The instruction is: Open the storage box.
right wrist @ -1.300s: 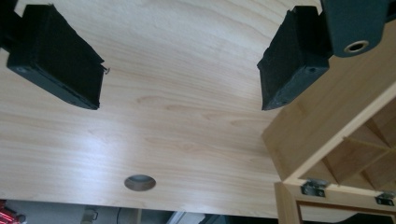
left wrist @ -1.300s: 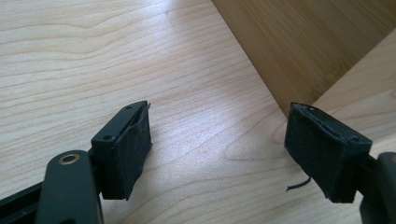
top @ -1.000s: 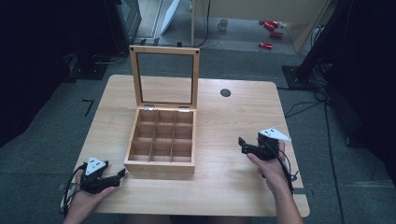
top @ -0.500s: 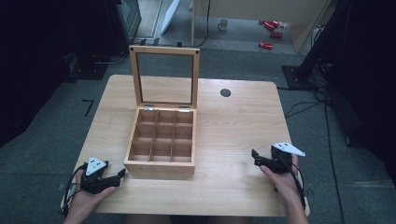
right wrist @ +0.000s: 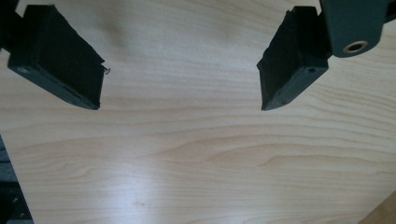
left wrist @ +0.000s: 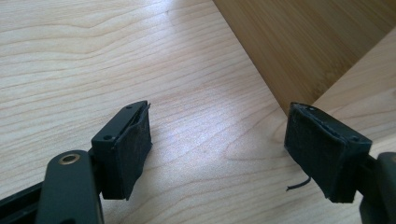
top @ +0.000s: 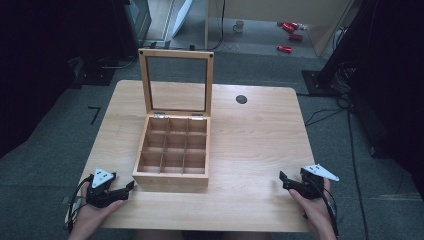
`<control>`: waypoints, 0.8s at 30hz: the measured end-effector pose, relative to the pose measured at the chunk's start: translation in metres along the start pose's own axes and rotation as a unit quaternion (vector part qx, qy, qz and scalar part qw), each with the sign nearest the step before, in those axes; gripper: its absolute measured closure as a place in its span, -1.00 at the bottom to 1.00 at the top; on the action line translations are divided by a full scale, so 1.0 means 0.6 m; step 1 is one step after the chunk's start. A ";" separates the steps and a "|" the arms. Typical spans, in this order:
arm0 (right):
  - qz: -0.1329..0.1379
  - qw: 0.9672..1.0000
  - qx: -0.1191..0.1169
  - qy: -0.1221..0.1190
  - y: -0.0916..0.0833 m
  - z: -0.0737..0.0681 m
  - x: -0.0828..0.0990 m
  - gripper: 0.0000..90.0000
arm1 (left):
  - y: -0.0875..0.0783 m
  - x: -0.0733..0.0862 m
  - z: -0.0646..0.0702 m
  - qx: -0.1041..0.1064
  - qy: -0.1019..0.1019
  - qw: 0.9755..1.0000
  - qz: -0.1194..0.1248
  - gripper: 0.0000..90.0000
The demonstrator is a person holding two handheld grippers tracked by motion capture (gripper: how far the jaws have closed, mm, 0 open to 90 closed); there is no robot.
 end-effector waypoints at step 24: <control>-0.041 0.998 0.029 -0.044 -0.032 0.005 0.061 -0.70 | -0.001 0.001 0.000 0.001 -0.003 1.000 0.001 -0.48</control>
Point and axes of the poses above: each handheld gripper's, and its own axes: y roughly forward along the jaws, x roughly out of its underside, z roughly to its right, the point moved 1 cm from there along y, roughly forward along the jaws, and after that the axes turned 13 degrees about -y, right-handed, at the moved point
